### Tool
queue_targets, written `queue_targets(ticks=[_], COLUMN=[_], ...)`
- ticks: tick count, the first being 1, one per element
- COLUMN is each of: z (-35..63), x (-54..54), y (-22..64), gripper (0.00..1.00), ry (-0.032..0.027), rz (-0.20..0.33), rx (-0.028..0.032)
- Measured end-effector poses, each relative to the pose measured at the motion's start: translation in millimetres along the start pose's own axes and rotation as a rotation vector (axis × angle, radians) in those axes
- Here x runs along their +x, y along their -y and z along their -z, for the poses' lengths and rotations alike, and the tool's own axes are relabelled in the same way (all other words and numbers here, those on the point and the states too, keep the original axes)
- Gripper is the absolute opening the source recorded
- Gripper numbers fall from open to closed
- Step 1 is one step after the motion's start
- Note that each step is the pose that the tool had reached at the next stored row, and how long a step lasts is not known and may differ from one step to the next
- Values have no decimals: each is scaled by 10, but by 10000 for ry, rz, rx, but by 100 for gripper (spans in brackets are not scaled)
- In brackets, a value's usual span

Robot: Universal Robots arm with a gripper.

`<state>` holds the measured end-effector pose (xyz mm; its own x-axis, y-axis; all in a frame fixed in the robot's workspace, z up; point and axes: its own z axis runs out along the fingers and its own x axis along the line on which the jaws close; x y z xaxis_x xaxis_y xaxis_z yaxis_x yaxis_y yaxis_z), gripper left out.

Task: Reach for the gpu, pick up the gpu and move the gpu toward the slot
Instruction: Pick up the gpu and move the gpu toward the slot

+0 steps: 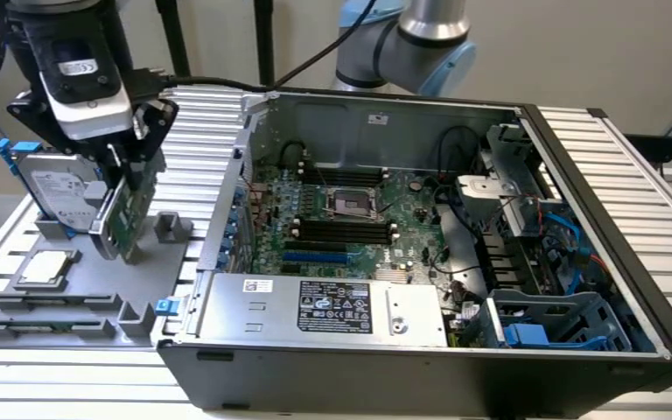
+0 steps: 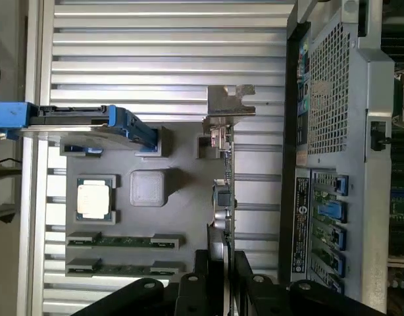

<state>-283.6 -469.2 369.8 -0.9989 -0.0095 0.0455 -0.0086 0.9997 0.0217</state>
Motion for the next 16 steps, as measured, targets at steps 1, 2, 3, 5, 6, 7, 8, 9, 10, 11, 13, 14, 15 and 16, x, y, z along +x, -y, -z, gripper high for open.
queue_targets(ticks=[1, 2, 3, 5, 6, 7, 8, 9, 10, 11, 13, 14, 15, 16], z=[49, 96, 141, 238, 285, 334, 381, 426, 477, 525, 619, 660, 688, 702], x=[-44, -87, -128, -217, -260, -303, -346, -388, -434, -477, -563, -605, -650, -694], y=[2, 5, 7, 14, 19, 26, 33, 40, 48, 55, 69, 75, 80, 85], gripper=[26, 26, 26, 26, 26, 26, 26, 26, 26, 26, 26, 26, 26, 26], ry=[-10, -21, -29, -50, -59, -68, -76, -84, -94, -103, -121, -125, -128, -128], rz=[0, -1, -1, -1, -1, -2, -2, -2, -1, -3, -3, -2, -3, -2], rx=[0, 0, -1, 0, -1, -1, -1, -2, -1, -2, -2, -7, -13, -26])
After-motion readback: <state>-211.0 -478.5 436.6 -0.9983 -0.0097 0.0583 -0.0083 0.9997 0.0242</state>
